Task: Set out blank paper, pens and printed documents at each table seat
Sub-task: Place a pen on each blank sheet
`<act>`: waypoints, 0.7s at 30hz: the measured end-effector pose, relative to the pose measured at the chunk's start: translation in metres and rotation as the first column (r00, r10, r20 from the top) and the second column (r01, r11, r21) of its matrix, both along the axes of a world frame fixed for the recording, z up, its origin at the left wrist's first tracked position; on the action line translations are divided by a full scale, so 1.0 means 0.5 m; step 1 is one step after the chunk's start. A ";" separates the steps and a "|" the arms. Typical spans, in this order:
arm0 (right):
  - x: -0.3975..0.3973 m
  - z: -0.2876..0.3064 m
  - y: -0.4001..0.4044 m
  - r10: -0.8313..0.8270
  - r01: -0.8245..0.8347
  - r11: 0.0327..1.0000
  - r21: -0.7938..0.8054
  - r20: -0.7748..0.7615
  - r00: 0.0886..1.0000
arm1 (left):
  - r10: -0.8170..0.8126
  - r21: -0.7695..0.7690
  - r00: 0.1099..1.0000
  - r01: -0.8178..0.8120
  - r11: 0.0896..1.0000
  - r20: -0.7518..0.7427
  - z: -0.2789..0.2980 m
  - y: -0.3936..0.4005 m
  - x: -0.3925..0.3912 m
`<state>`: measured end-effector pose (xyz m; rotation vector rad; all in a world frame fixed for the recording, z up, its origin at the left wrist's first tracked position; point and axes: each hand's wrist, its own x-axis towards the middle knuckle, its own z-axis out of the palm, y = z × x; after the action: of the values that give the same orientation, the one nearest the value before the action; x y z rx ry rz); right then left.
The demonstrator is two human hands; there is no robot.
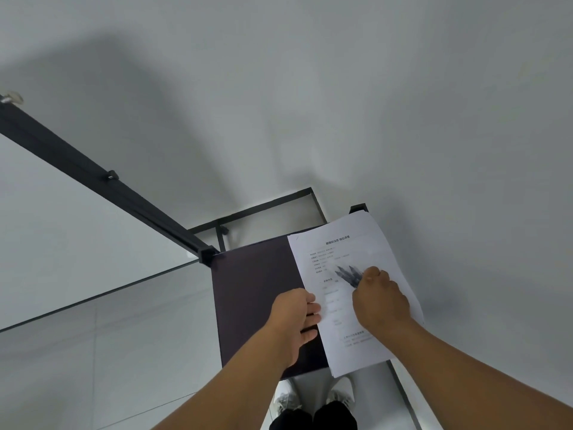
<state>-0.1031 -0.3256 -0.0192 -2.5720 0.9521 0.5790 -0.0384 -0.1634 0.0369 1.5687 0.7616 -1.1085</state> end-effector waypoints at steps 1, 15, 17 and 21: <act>0.001 0.005 0.001 -0.011 0.010 1.000 0.025 0.016 1.000 | 0.002 -0.007 1.000 -0.002 1.000 0.004 0.006 0.010 0.003; 0.089 0.246 0.142 -0.041 -0.094 0.956 0.279 0.441 0.896 | 0.053 0.008 0.986 -0.055 0.998 0.156 0.151 0.172 0.059; 0.113 0.296 0.186 -0.048 -0.135 0.934 0.330 0.490 0.870 | 0.070 0.020 0.978 -0.075 0.997 0.195 0.190 0.205 0.072; 0.145 0.345 0.242 -0.119 -0.178 0.870 0.461 0.545 0.830 | 0.016 0.026 0.967 -0.023 0.999 0.253 0.231 0.251 0.089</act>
<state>-0.0308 -0.2044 0.1535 -2.0875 0.4714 0.0306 0.0061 -0.0379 0.1524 1.6847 0.6214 -0.8645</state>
